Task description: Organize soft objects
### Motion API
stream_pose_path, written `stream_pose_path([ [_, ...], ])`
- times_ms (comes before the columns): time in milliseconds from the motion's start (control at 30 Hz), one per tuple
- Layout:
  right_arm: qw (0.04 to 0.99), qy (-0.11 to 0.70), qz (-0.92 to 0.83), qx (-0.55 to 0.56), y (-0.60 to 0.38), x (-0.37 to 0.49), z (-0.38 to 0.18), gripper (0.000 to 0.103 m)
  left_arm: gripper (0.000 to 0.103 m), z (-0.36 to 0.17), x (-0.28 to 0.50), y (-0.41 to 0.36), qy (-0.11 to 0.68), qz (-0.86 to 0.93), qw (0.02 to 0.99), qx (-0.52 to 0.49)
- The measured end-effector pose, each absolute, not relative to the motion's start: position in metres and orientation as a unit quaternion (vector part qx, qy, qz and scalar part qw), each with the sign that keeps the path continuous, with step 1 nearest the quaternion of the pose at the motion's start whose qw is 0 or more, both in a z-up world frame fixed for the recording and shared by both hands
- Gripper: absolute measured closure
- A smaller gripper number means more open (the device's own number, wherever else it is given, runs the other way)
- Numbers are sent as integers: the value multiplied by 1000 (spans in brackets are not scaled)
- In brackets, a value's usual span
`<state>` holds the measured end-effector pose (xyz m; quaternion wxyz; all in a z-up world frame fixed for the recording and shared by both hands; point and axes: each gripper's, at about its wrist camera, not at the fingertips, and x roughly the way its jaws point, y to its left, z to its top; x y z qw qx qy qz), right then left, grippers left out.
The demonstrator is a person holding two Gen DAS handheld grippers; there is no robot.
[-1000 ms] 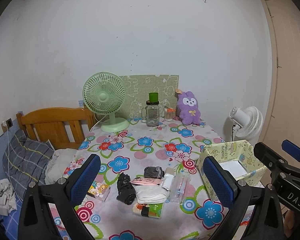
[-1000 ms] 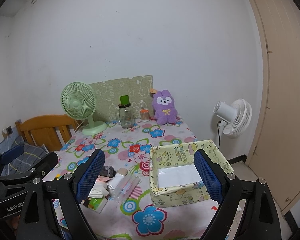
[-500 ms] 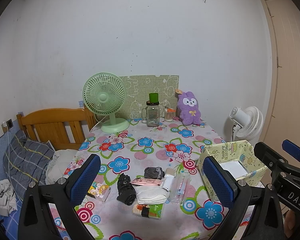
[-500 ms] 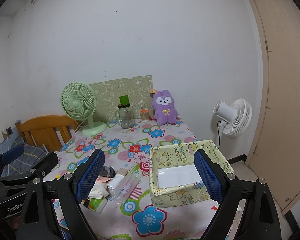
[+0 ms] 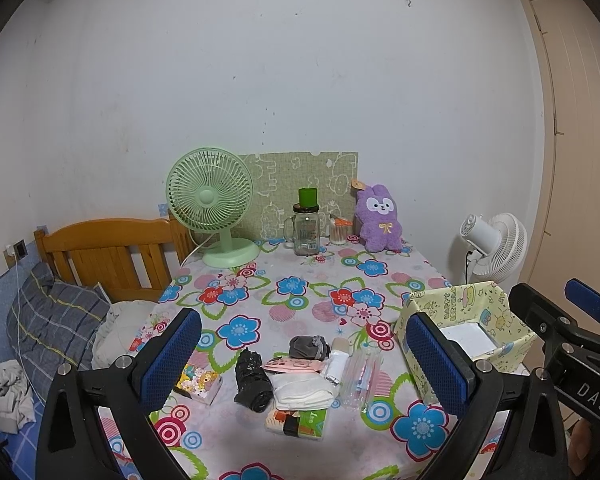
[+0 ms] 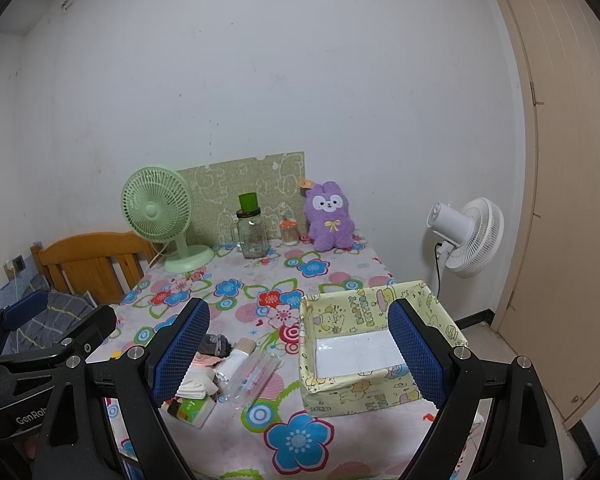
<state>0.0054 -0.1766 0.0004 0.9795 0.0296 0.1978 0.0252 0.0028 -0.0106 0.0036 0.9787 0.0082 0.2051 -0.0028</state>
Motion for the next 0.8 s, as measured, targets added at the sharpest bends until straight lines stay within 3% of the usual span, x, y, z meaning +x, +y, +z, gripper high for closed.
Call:
stream_pose_path([
  [800,979,201,24,34,-178,8,-4,11,0,3,4,-12,207,-1,978,8],
])
